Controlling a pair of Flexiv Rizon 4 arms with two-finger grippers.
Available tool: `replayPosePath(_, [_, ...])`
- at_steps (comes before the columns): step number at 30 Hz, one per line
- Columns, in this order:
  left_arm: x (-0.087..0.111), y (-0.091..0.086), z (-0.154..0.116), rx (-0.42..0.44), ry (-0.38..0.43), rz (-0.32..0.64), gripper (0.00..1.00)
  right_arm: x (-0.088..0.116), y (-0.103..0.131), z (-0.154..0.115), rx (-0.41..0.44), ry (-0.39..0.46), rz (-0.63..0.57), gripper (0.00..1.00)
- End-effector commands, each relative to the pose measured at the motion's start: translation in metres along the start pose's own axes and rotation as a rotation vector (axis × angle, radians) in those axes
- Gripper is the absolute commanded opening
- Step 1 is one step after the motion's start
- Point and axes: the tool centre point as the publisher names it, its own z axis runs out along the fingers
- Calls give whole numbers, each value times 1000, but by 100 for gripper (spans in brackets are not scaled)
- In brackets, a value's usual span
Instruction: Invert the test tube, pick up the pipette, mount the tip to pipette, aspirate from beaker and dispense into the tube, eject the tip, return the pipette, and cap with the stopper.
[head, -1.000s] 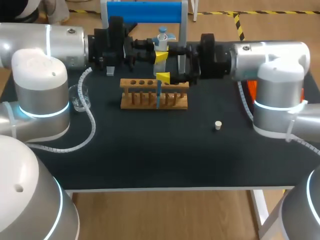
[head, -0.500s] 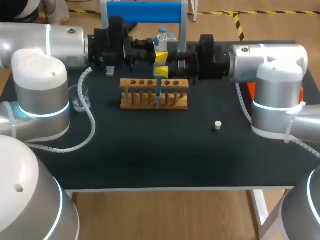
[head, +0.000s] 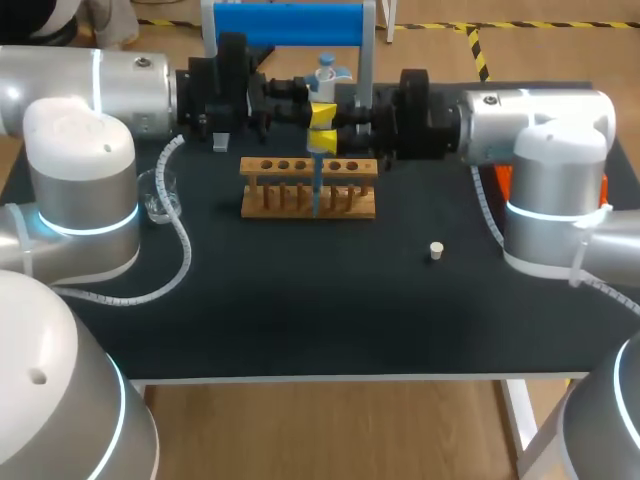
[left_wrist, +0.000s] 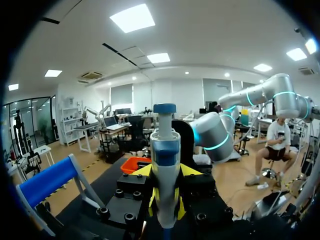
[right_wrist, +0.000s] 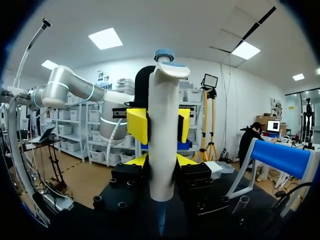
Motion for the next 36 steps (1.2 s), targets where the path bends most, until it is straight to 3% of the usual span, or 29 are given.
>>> replayPosePath(1, [-1,1,0,2,-4,1,0,0,0,3,0,1,-1,28])
replayPosePath(6, [-1,1,0,2,-4,1,0,-1,0,6,2,2,0,31])
replayPosePath(9, [-1,1,0,2,-4,1,0,-1,-1,8,5,2,-1,45])
replayPosePath(13, [-1,1,0,2,-4,1,0,-2,-2,10,9,-1,2,57])
replayPosePath(14, [-1,1,0,2,-4,1,0,-2,-2,10,9,0,2,46])
replayPosePath(19, [-1,1,0,2,-4,1,0,-3,-2,10,-2,-4,6,33])
replayPosePath(21, [-1,1,0,2,-4,1,0,-3,-2,10,-8,-6,5,0])
replayPosePath(25, [-1,1,0,2,-4,1,0,-3,-2,6,-18,-5,5,0])
replayPosePath(26, [-1,1,0,2,-4,1,8,-3,-2,4,-19,-5,5,0])
replayPosePath(27, [-1,1,0,2,-4,1,94,-3,-2,1,-21,-6,4,0])
replayPosePath(28, [-1,1,0,2,-4,1,100,-4,-1,-3,-22,-6,3,0])
replayPosePath(36, [-1,1,0,2,-4,1,100,-7,2,-61,-24,10,8,0])
